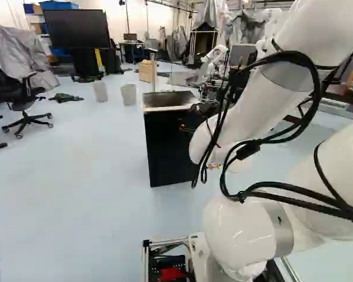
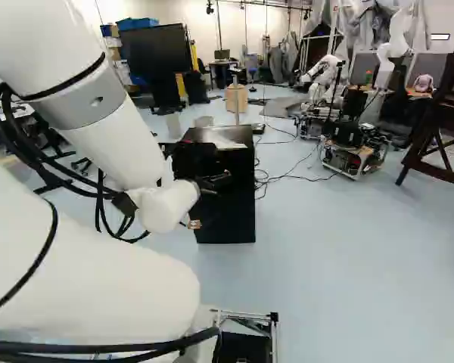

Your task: Grab a drink from the fridge

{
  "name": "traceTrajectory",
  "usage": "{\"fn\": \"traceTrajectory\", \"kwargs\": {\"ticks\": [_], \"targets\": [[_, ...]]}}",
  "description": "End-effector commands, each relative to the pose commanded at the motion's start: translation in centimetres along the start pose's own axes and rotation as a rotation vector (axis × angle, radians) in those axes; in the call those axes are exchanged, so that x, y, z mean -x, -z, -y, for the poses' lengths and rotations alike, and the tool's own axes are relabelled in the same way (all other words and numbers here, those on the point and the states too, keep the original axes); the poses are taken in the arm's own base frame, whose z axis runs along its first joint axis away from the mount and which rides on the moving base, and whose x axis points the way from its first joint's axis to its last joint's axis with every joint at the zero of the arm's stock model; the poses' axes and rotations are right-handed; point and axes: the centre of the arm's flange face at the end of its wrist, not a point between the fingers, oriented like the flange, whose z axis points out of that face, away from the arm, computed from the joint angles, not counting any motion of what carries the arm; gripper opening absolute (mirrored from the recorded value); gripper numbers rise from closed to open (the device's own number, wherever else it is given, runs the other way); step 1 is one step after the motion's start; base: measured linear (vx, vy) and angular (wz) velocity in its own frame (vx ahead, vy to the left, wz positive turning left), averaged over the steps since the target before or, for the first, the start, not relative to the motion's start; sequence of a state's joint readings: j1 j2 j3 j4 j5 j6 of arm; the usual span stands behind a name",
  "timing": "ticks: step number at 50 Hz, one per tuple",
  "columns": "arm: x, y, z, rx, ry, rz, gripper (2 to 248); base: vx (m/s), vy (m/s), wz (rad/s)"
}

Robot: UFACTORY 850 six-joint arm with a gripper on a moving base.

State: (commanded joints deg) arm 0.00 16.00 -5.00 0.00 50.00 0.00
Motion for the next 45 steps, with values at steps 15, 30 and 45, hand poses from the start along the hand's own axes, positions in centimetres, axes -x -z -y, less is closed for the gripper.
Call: {"fn": "traceTrajectory", "kwargs": {"ticks": [15,30,45], "targets": [[0.0,0.0,0.0,0.0,0.0,0.0,247,0.0,0.0,0.0],[0.0,0.0,0.0,0.0,0.0,0.0,247,0.001,0.031,-0.004],[0.0,0.0,0.0,0.0,0.0,0.0,247,0.001,0.072,-0.012]]}}
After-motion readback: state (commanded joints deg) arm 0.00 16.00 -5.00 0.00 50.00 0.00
